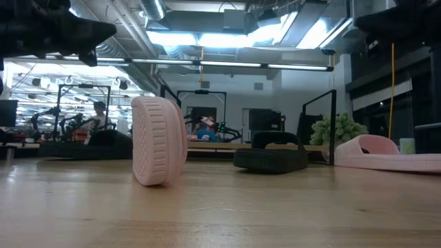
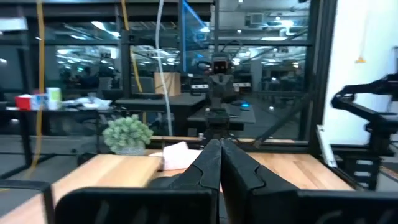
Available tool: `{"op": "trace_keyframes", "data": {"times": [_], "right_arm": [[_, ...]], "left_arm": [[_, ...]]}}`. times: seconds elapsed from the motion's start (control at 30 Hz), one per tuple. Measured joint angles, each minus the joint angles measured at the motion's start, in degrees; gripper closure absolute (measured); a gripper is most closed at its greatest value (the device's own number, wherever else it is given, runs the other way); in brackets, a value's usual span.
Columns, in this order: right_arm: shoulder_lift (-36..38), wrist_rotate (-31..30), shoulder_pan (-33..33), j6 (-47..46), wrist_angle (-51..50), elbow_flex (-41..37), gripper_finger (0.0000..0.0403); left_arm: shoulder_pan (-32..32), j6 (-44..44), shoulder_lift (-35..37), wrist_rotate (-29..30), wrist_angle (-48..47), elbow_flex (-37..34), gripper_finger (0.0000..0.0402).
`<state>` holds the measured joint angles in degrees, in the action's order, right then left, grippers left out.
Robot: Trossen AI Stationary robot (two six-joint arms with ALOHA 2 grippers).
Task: Pick and place slides into the shelf
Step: Put the right pink slipper on the shelf
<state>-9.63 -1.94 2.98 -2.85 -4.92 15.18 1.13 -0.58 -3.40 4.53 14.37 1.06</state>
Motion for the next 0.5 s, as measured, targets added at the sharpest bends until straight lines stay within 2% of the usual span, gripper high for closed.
{"op": "trace_keyframes", "data": {"times": [0.13,0.3,0.5], "right_arm": [[-4.41,-3.31,0.00,2.35,-2.79,2.40,0.0389],[-7.98,-3.56,-0.02,5.71,-1.58,2.75,0.0398],[-10.43,-3.54,-0.11,6.12,2.16,2.75,0.0391]], "left_arm": [[0.00,-0.17,-0.34,0.72,0.02,0.06,0.0401],[0.01,-0.31,-4.09,0.63,0.12,0.39,0.0401],[1.60,-0.17,-12.07,0.51,-2.40,6.62,0.0401]]}}
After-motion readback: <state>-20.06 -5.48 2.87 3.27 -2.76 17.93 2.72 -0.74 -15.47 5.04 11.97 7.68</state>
